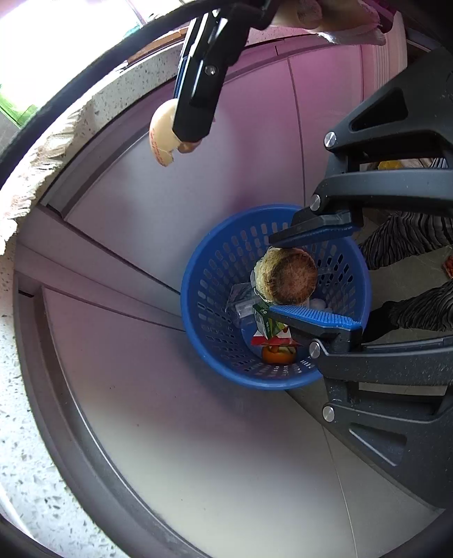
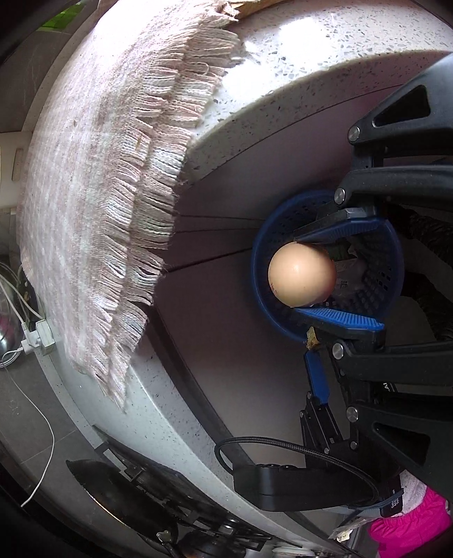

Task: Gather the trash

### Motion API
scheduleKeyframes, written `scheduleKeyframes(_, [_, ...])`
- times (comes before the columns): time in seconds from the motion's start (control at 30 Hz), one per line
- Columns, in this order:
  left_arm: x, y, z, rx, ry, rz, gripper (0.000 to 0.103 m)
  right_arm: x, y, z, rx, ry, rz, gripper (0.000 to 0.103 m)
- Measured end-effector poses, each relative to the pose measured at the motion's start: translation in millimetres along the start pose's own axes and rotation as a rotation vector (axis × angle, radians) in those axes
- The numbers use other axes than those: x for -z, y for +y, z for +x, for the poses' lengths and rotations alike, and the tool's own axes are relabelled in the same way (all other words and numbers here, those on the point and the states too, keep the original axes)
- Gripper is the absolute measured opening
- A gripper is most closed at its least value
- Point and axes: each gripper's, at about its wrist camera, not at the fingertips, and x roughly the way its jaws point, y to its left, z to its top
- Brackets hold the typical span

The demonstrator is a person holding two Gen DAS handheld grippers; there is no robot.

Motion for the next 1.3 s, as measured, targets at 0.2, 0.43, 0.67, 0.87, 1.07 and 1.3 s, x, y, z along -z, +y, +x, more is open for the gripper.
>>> scheduleKeyframes(0.2, [-0.9,-2.1,3.9,-0.008,0.007,0.003,0.034,-1.7,-5.1,7.5,0.011,0.012,0.005,0.039])
scheduleKeyframes(0.43, [-0.4,-4.6,1.9,-0.023,0.003,0.005,0.034,-2.7,-2.9,9.4,0.011,0.019,0.000,0.042])
scheduleKeyframes(0.67, [-1.9,-3.0,0.5,-0.041,0.011,-0.011,0.040,-2.5,-5.4,5.3,0.009,0.011,0.001,0.056])
scheduleKeyframes(0.87, [-1.5,-2.8,-2.8,-0.054,0.008,-0.013,0.047,-2.8,-5.9,-0.7,0.004,0.005,0.007,0.057])
scheduleKeyframes(1.07, [-0.9,-6.4,-17.4,-0.057,-0.006,-0.001,0.047,-4.0,-8.4,-14.0,-0.010,-0.010,0.010,0.057])
scheduleKeyframes(1.3, [-8.0,-20.3,-47.7,-0.064,-0.055,0.033,0.047,-6.4,-10.7,-50.1,-0.034,-0.066,0.022,0.059])
